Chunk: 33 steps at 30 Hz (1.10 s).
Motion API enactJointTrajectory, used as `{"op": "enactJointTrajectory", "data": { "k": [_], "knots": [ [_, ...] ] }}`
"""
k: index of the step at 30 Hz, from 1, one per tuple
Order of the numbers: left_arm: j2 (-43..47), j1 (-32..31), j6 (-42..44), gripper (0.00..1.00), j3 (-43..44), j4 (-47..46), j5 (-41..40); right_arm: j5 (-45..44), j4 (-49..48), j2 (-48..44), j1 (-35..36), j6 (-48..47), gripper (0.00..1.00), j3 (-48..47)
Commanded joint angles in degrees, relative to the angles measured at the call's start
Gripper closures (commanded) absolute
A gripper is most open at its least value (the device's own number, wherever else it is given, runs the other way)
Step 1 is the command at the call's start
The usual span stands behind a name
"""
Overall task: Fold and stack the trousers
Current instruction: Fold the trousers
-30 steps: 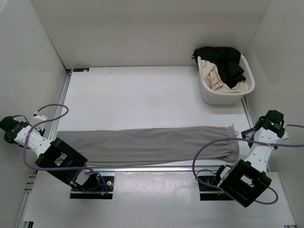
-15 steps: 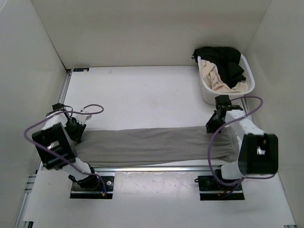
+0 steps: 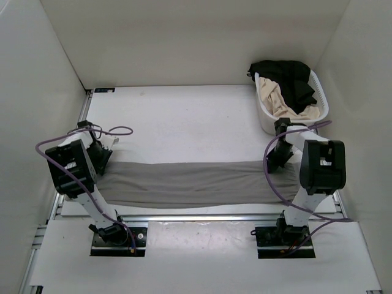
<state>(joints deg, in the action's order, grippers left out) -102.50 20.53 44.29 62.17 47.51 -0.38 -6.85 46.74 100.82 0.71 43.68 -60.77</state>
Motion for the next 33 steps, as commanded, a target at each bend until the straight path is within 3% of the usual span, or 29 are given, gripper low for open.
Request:
{"op": "enactJointTrajectory", "data": {
  "k": [1, 5, 8, 15, 22, 27, 33],
  "knots": [
    [-7.18, -0.85, -4.74, 0.61, 7.59, -10.15, 3.46, -13.36, -6.93, 4.13, -2.2, 1.85, 1.0, -5.83],
    [-9.21, -2.86, -5.88, 0.61, 16.39, -8.31, 4.85, -13.36, -6.93, 4.13, -4.13, -0.87, 1.0, -14.09],
    [-9.91, -2.87, -6.93, 0.55, 21.93, -5.42, 9.33, -10.82, -6.93, 5.53, -4.14, -4.56, 1.0, -19.62],
    [-4.99, -2.87, -5.45, 0.52, 24.84, -1.72, 10.07, -2.11, -8.24, 1.94, -4.14, -8.26, 0.96, -17.02],
    [-0.25, 1.7, -4.04, 0.53, 14.14, -0.31, 6.89, -2.64, -5.09, -9.12, -3.61, -8.27, 0.92, -11.22],
    [0.8, 3.02, -3.51, 0.59, 5.43, -5.47, 1.09, -1.85, -5.26, -15.37, -3.61, -4.23, 0.92, -0.44],
    [3.18, 6.27, -5.53, 0.59, 1.9, -9.0, 0.47, -2.38, -10.0, -14.43, -3.61, -1.76, 0.92, 8.3]
  ]
}}
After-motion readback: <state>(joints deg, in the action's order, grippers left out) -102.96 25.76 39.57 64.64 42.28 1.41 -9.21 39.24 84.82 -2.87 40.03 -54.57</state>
